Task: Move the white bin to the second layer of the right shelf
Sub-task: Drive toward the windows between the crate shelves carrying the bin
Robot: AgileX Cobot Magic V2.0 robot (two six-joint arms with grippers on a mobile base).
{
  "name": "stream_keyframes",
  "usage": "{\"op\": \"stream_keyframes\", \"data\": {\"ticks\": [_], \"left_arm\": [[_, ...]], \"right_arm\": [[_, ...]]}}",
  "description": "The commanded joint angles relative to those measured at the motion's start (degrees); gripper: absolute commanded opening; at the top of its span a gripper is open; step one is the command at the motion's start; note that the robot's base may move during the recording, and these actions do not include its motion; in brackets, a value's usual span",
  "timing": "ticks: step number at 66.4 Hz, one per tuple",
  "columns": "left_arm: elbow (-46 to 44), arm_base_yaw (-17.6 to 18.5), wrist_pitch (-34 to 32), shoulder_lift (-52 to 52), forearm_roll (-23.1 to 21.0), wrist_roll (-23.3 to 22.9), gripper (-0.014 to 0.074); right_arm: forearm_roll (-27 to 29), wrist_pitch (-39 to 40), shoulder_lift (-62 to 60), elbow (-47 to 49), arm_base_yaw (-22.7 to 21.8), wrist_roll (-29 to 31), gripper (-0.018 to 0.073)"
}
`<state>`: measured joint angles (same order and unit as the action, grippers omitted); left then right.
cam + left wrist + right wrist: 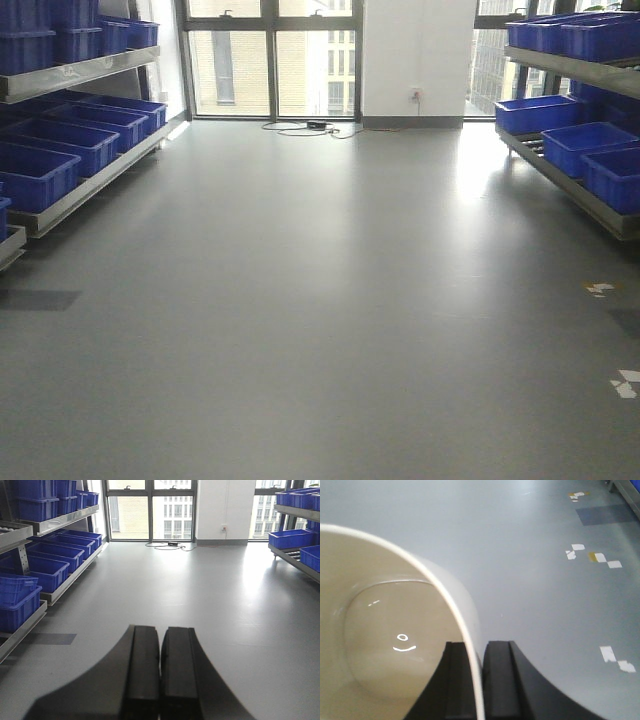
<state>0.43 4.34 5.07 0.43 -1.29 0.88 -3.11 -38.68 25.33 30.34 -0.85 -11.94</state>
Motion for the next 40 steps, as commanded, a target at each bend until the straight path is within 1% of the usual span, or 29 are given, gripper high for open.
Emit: {"op": "stream_keyframes", "data": {"ticks": [1, 40], "left_arm": [[2.11, 0.23, -4.52, 0.92, -0.36, -0.17, 0.0085], [2.11, 0.23, -4.52, 0.92, -0.36, -0.17, 0.0085]], "right_arm": [[-0.42, 5.43, 0.05, 1.82, -0.24, -0.11, 0.0109], [-0.42, 5.43, 0.05, 1.82, -0.24, -0.11, 0.0109]]}}
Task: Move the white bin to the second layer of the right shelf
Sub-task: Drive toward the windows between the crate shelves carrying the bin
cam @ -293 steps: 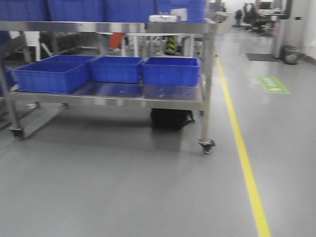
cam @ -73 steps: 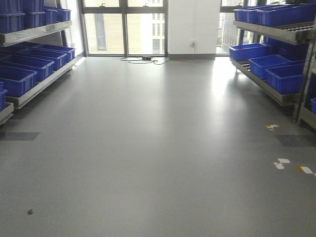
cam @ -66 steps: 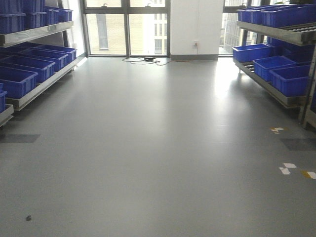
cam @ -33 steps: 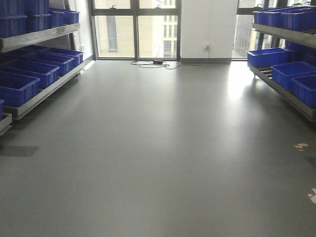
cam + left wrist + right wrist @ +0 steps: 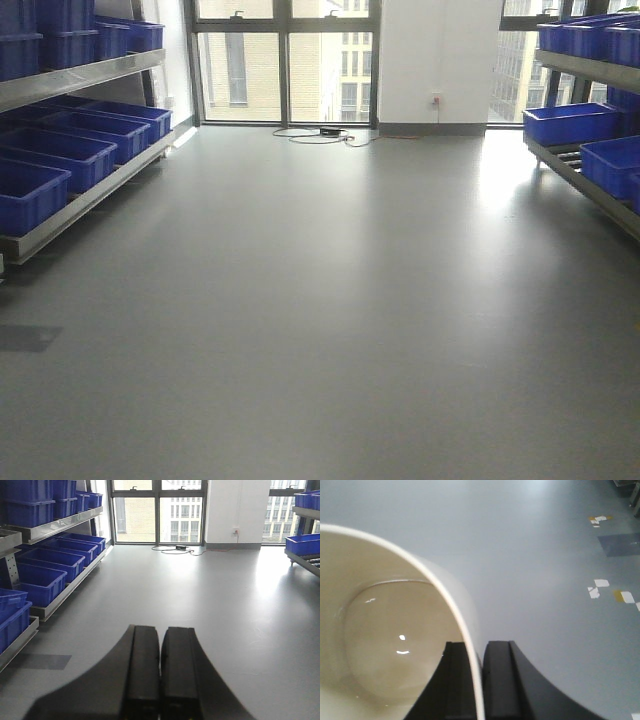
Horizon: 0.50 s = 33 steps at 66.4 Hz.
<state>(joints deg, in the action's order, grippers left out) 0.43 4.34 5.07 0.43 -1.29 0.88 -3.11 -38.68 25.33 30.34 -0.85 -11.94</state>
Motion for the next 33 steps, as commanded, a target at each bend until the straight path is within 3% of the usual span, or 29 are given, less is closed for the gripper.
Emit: {"op": "stream_keyframes", "data": {"ticks": [1, 33], "left_arm": [[2.11, 0.23, -4.52, 0.92, -0.36, -0.17, 0.0085], [2.11, 0.23, -4.52, 0.92, -0.36, -0.17, 0.0085]], "right_arm": [[-0.42, 5.43, 0.05, 1.82, -0.24, -0.11, 0.0109], [-0.42, 5.43, 0.05, 1.82, -0.24, -0.11, 0.0109]]}}
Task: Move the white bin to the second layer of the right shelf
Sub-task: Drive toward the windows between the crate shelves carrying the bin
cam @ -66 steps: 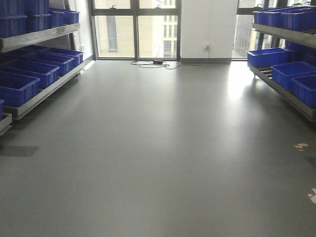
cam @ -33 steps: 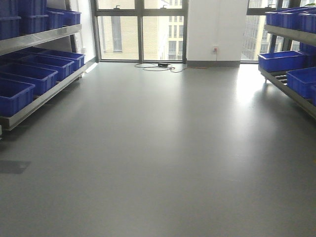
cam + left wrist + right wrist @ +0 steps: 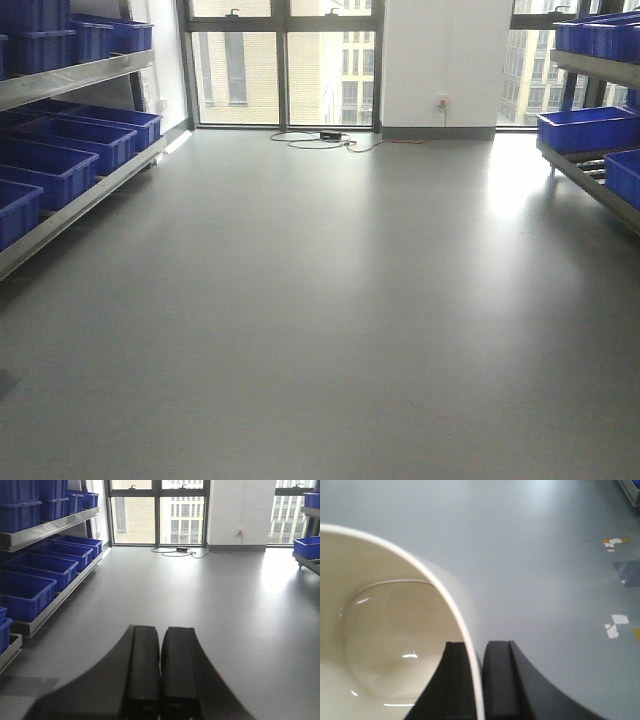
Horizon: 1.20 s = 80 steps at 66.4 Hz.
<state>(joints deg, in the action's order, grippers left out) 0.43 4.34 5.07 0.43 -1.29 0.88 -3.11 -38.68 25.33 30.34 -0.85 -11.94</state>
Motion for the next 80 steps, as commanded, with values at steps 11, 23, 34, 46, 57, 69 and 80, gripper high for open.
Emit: {"op": "stream_keyframes", "data": {"ticks": [11, 23, 34, 46, 57, 69, 80], "left_arm": [[2.11, 0.23, -4.52, 0.92, -0.36, -0.17, 0.0085], [2.11, 0.23, -4.52, 0.92, -0.36, -0.17, 0.0085], [2.11, 0.23, -4.52, 0.92, -0.36, -0.17, 0.0085], [2.11, 0.23, -4.52, 0.92, -0.36, -0.17, 0.0085], [2.11, 0.23, -4.52, 0.92, -0.36, -0.17, 0.0085], [2.11, 0.23, -4.52, 0.92, -0.36, -0.17, 0.0085], [2.11, 0.23, -4.52, 0.92, -0.36, -0.17, 0.0085]], "right_arm": [[-0.42, 5.43, 0.05, 1.82, -0.24, -0.11, 0.0109], [-0.42, 5.43, 0.05, 1.82, -0.24, -0.11, 0.0109], [-0.42, 5.43, 0.05, 1.82, -0.24, -0.11, 0.0109], [-0.42, 5.43, 0.05, 1.82, -0.24, -0.11, 0.0109], [-0.42, 5.43, 0.05, 1.82, -0.24, -0.11, 0.0109], [-0.42, 5.43, 0.05, 1.82, -0.24, -0.11, 0.0109], [-0.42, 5.43, 0.05, 1.82, -0.24, -0.11, 0.0109]]}}
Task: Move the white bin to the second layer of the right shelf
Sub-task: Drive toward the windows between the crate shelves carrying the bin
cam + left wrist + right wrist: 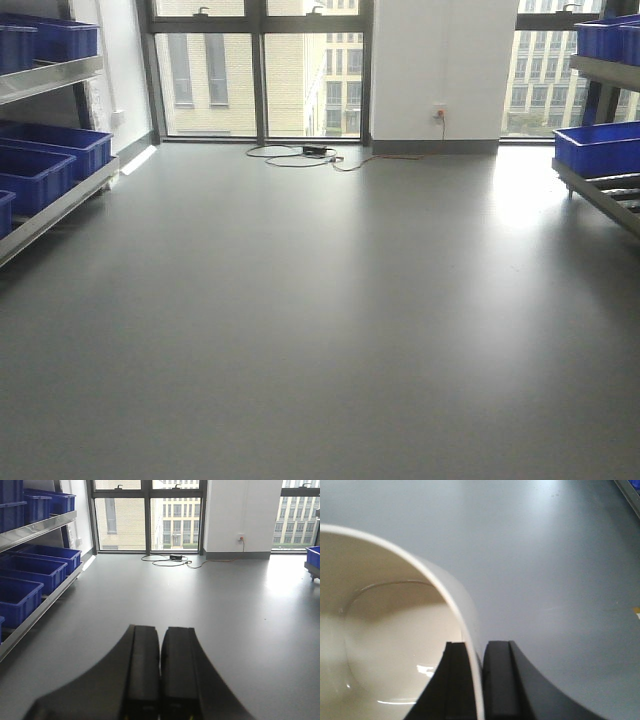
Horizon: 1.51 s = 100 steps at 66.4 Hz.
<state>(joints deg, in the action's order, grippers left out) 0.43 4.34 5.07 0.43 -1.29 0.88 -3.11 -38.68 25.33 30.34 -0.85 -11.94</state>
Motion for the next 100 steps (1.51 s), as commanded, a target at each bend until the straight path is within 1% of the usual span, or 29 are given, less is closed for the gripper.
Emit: {"op": "stream_keyframes", "data": {"ticks": [1, 100], "left_arm": [[2.11, 0.23, -4.52, 0.92, -0.36, -0.17, 0.0085], [2.11, 0.23, -4.52, 0.92, -0.36, -0.17, 0.0085]], "right_arm": [[-0.42, 5.43, 0.05, 1.82, -0.24, -0.11, 0.0109], [-0.42, 5.43, 0.05, 1.82, -0.24, -0.11, 0.0109]]}}
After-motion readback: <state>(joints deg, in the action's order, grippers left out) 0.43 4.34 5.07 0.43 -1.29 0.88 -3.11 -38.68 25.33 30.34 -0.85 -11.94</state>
